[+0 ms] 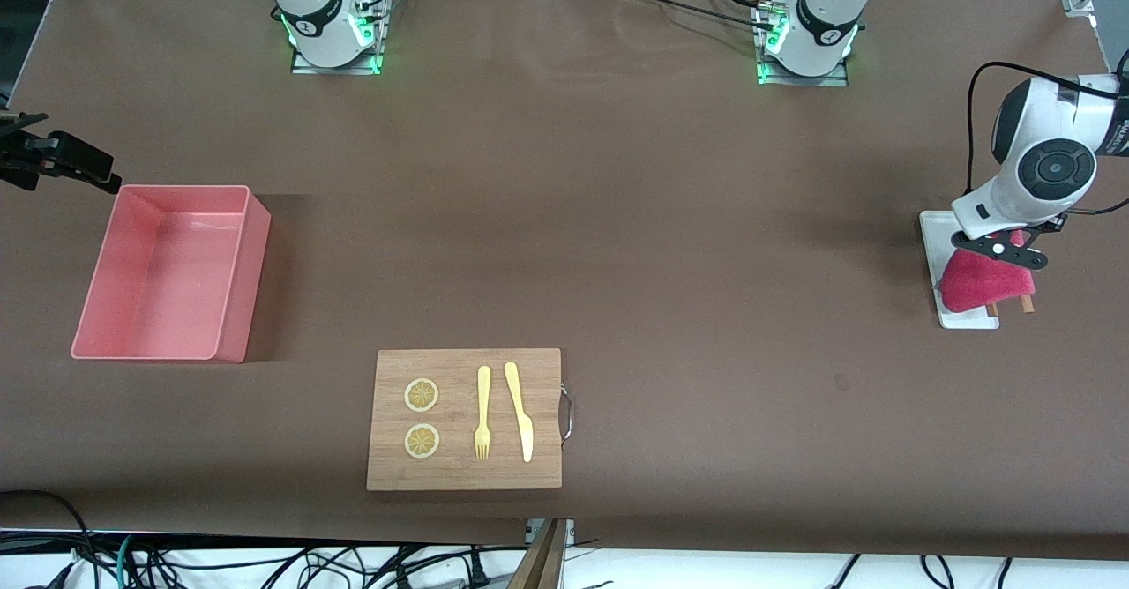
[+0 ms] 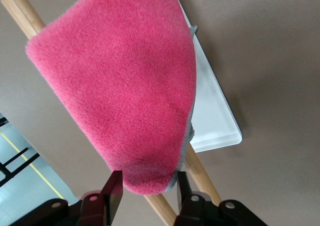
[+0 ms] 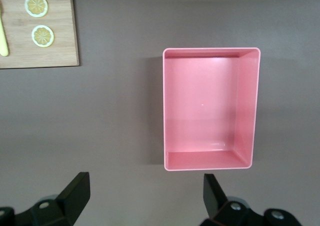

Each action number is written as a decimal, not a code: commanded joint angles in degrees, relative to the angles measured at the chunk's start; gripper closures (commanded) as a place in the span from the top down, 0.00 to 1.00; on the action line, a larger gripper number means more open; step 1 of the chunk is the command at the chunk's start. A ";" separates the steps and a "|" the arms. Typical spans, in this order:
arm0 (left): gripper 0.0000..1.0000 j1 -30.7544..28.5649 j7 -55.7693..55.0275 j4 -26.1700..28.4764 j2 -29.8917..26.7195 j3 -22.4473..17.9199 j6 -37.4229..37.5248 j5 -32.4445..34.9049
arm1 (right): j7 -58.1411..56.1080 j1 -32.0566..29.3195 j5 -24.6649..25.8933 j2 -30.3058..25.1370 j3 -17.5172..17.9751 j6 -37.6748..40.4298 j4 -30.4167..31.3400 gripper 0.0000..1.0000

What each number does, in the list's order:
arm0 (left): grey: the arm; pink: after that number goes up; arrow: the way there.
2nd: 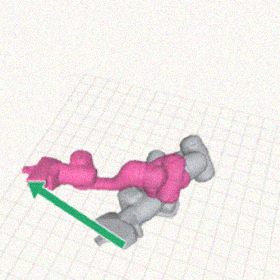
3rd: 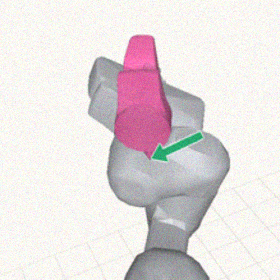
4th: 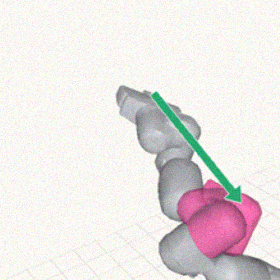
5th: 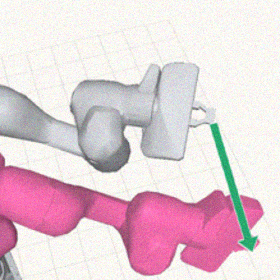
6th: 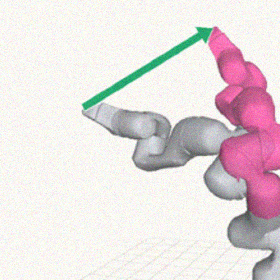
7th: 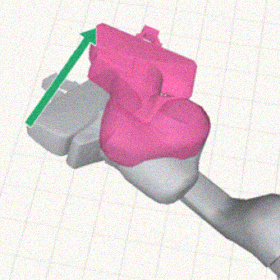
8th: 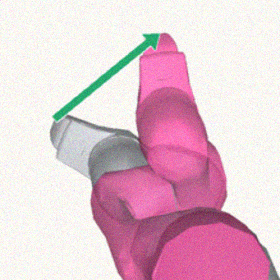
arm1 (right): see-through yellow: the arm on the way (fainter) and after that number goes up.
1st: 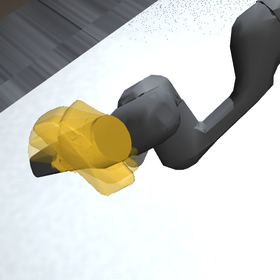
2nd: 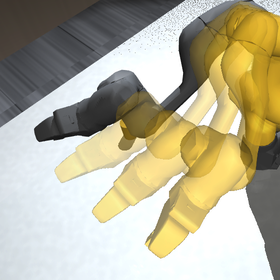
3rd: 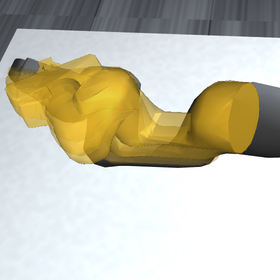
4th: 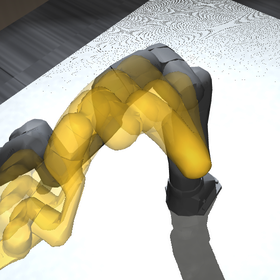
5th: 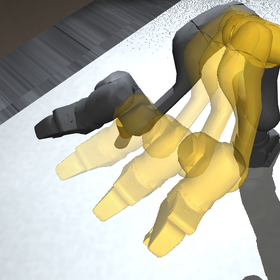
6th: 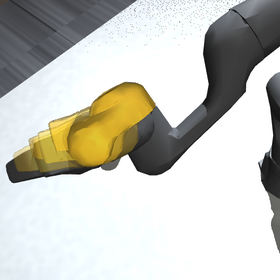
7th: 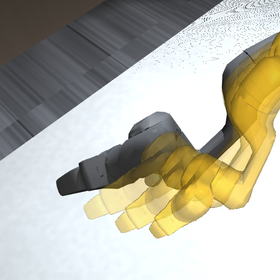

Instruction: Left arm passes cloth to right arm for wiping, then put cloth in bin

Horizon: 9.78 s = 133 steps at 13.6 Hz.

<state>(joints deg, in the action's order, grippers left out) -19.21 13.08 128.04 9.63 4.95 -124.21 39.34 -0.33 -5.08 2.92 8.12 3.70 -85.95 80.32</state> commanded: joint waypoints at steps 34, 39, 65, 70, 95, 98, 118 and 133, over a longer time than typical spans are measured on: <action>0.00 4.35 -15.85 -31.72 -0.93 20.36 46.51 -40.16 | 80.74 9.82 -15.22 22.02 20.74 -44.10 1.95 1.00; 0.00 12.60 -36.42 -35.57 2.93 20.36 41.34 -57.87 | 91.81 13.78 -15.22 27.03 22.93 -53.94 1.95 1.00; 0.00 27.83 -66.87 -41.30 9.71 20.27 8.54 -81.96 | 95.08 19.24 -14.79 35.21 28.82 -65.48 4.68 0.00; 0.00 27.83 -66.87 -41.30 9.71 20.27 8.54 -81.88 | 95.17 17.39 -15.05 34.51 28.91 -64.61 3.19 0.00; 0.00 27.83 -66.87 -41.30 9.62 20.27 8.63 -81.88 | 82.59 7.72 -26.20 29.67 30.14 -36.13 6.07 0.99; 0.00 27.74 -66.87 -41.30 9.62 20.27 8.63 -81.88 | 83.04 7.72 -26.30 29.67 31.98 -36.13 9.41 0.99; 0.14 27.83 -67.30 -41.30 9.53 20.27 8.63 -81.79 | 83.57 7.45 -30.26 29.59 34.19 -31.03 10.39 0.00; 1.00 23.61 -67.13 -46.48 8.57 19.74 21.72 -66.87 | 73.91 7.54 -18.69 30.11 30.33 -26.81 17.31 0.00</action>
<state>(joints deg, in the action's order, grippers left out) 5.22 -53.77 82.43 18.50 24.61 -104.34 -30.36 75.95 2.61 -19.08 38.50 35.14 -112.98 94.56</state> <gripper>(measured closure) 0.000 0.982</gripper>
